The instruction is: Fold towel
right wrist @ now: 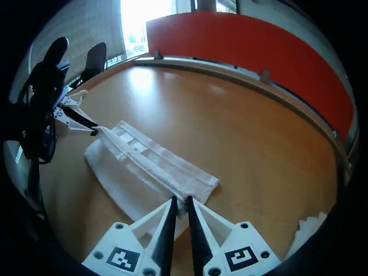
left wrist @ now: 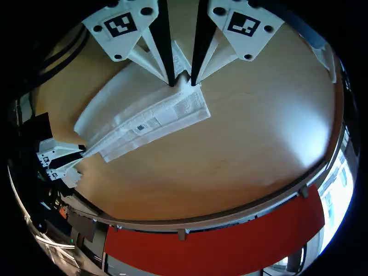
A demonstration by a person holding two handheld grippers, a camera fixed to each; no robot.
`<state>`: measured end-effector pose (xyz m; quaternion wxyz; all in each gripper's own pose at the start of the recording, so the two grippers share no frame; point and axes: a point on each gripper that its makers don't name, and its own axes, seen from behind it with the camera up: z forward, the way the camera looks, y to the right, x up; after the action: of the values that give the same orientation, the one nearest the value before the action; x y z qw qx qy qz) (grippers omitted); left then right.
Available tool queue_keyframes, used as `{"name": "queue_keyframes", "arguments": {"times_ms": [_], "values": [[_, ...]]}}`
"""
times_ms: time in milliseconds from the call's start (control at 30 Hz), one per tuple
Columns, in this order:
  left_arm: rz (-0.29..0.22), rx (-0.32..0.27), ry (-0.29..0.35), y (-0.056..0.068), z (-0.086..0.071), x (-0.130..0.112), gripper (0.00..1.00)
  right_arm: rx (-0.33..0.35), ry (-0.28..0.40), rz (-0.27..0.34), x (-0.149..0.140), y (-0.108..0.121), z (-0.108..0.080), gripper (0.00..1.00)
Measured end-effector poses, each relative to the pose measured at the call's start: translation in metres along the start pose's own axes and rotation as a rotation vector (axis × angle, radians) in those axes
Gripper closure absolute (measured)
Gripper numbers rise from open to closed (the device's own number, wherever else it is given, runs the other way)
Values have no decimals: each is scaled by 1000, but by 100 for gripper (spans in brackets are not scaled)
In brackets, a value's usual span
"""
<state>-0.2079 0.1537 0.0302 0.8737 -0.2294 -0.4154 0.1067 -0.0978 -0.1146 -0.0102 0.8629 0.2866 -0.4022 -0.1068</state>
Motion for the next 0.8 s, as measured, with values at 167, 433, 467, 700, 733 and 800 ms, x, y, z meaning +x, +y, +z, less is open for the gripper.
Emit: {"name": "queue_keyframes", "arguments": {"times_ms": [167,433,467,700,733,800], "values": [[9,11,-6,-1,6,2,74,-15,-6,-3,-3,4,4,81],[30,37,-9,-8,12,2,60,-66,-9,-17,-3,19,11,74],[32,43,-10,-10,13,2,57,-75,-8,-18,-3,21,12,70],[48,81,-10,-22,16,4,37,-106,-19,-23,-2,33,17,52],[47,85,-11,-23,17,4,37,-110,-19,-25,-1,34,17,46],[44,91,-12,-26,17,4,36,-119,-18,-29,0,37,17,39]]}}
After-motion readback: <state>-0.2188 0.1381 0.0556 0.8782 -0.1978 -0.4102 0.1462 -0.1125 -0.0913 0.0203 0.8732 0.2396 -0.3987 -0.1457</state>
